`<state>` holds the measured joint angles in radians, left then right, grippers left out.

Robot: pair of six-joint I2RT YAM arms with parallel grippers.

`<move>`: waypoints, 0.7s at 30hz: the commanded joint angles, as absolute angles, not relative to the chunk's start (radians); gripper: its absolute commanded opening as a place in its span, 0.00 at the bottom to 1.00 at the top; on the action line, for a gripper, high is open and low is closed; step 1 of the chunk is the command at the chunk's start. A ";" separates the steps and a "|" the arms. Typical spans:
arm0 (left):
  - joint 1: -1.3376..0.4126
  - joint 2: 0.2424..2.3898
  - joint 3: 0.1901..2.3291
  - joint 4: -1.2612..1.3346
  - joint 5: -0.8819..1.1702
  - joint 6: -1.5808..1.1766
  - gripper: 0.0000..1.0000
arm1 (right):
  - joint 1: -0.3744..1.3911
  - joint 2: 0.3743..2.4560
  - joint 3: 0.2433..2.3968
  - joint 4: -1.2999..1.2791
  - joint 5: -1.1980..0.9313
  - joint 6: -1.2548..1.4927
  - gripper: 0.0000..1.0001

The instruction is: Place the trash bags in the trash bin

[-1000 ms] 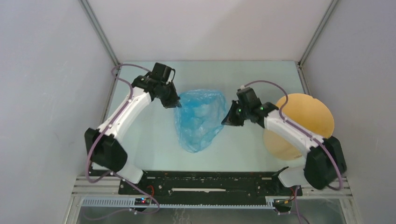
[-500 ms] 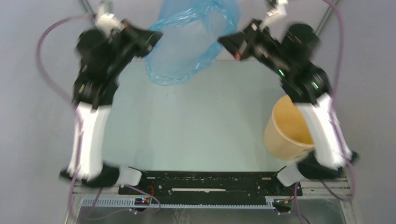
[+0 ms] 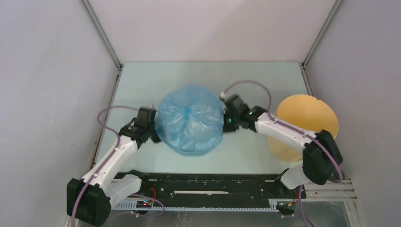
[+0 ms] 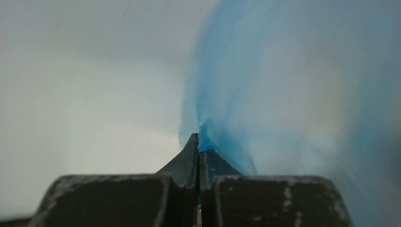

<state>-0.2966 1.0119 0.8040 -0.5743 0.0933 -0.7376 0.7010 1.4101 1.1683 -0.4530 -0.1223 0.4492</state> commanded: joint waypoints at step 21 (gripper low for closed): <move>-0.290 1.456 2.446 -0.729 0.249 -0.783 0.00 | 0.439 1.576 2.512 -0.913 -0.299 0.473 0.00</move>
